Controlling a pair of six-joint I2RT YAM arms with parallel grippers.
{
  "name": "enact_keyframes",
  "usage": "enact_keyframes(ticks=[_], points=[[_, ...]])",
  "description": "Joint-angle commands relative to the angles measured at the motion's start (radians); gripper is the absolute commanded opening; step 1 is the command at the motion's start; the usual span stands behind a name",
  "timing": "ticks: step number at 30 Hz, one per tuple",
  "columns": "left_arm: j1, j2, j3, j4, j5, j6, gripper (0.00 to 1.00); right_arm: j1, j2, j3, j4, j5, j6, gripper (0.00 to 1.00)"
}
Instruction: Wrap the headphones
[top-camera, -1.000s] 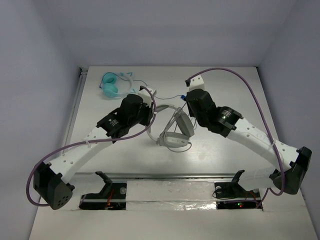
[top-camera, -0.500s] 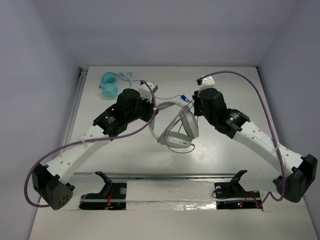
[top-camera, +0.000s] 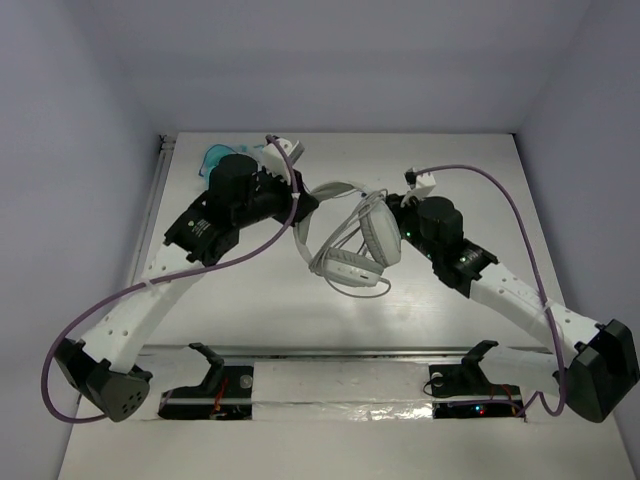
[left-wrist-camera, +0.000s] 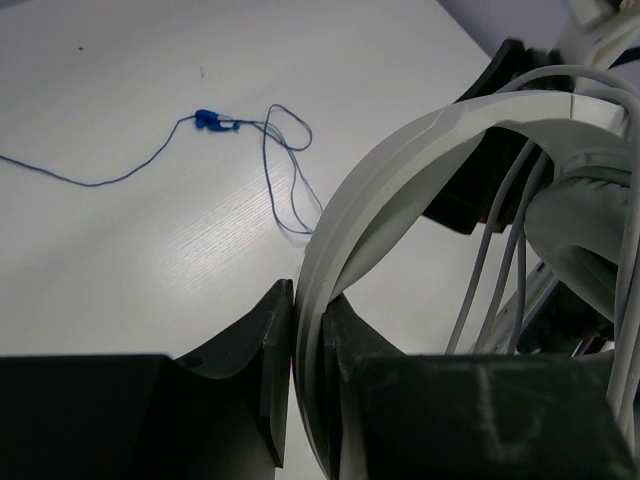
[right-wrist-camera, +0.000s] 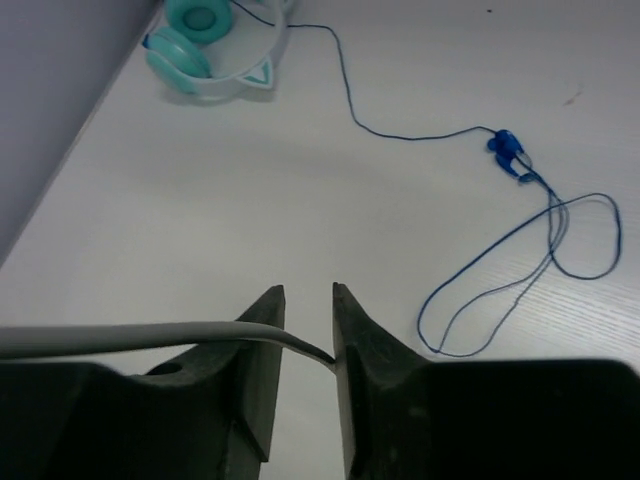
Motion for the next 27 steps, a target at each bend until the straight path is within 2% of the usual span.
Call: enact_keyframes(ticks=[1, 9, 27], points=[[0.035, -0.044, 0.102, 0.096, 0.124, -0.086, 0.0, -0.01, -0.043, -0.055, 0.216, -0.096, 0.041, 0.36], [0.108, -0.024, 0.168, 0.105, 0.211, -0.145, 0.0, -0.019, -0.032, -0.175, 0.357, -0.179, 0.072, 0.38], [0.154, 0.054, 0.294, 0.077, 0.146, -0.315, 0.0, -0.019, -0.012, -0.294, 0.476, -0.212, 0.098, 0.4]])
